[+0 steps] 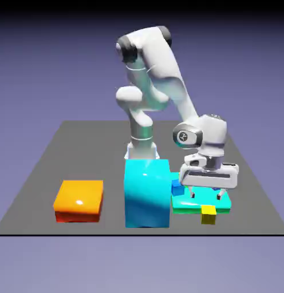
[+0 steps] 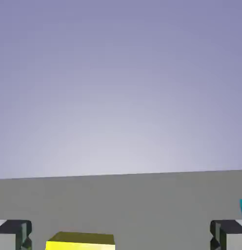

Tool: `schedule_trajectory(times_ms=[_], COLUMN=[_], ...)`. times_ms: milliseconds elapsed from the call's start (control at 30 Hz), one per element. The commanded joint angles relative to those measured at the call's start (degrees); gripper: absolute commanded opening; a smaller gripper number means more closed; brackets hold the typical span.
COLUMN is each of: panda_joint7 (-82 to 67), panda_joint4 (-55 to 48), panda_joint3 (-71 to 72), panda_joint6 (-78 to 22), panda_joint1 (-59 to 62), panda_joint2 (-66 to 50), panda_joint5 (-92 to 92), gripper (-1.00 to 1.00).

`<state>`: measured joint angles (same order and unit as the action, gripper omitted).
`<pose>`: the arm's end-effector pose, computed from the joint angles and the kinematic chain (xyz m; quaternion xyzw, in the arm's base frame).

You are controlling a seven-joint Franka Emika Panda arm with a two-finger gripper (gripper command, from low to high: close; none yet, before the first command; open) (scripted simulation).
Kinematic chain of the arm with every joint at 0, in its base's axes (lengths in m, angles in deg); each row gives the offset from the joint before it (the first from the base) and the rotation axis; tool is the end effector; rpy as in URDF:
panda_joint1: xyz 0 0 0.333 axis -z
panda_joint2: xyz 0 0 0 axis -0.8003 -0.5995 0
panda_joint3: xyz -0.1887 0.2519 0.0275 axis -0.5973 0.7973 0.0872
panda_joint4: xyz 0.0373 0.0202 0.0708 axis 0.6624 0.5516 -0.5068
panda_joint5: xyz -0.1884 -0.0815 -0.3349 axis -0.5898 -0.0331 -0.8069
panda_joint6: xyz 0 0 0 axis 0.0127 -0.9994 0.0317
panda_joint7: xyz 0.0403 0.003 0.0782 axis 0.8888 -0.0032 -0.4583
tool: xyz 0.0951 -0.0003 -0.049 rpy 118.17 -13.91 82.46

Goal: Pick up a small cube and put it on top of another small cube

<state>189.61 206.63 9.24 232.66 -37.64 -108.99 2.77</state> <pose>0.4657 0.2446 0.2123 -0.9013 0.4175 -0.1136 0.0227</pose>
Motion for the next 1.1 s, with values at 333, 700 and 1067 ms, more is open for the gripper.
schedule_trajectory(times_ms=[333,700,1067], panda_joint7=[14.95,-1.41,-17.97], panda_joint4=[-4.64,5.94,16.16], panda_joint3=[-6.31,-0.57,-9.12], panda_joint6=[2.96,0.57,0.42], panda_joint1=[-5.51,-6.83,-26.53], panda_joint2=[-13.82,5.41,25.05], panda_joint5=[-16.60,8.31,35.72], gripper=[-1.00,-1.00,-1.00])
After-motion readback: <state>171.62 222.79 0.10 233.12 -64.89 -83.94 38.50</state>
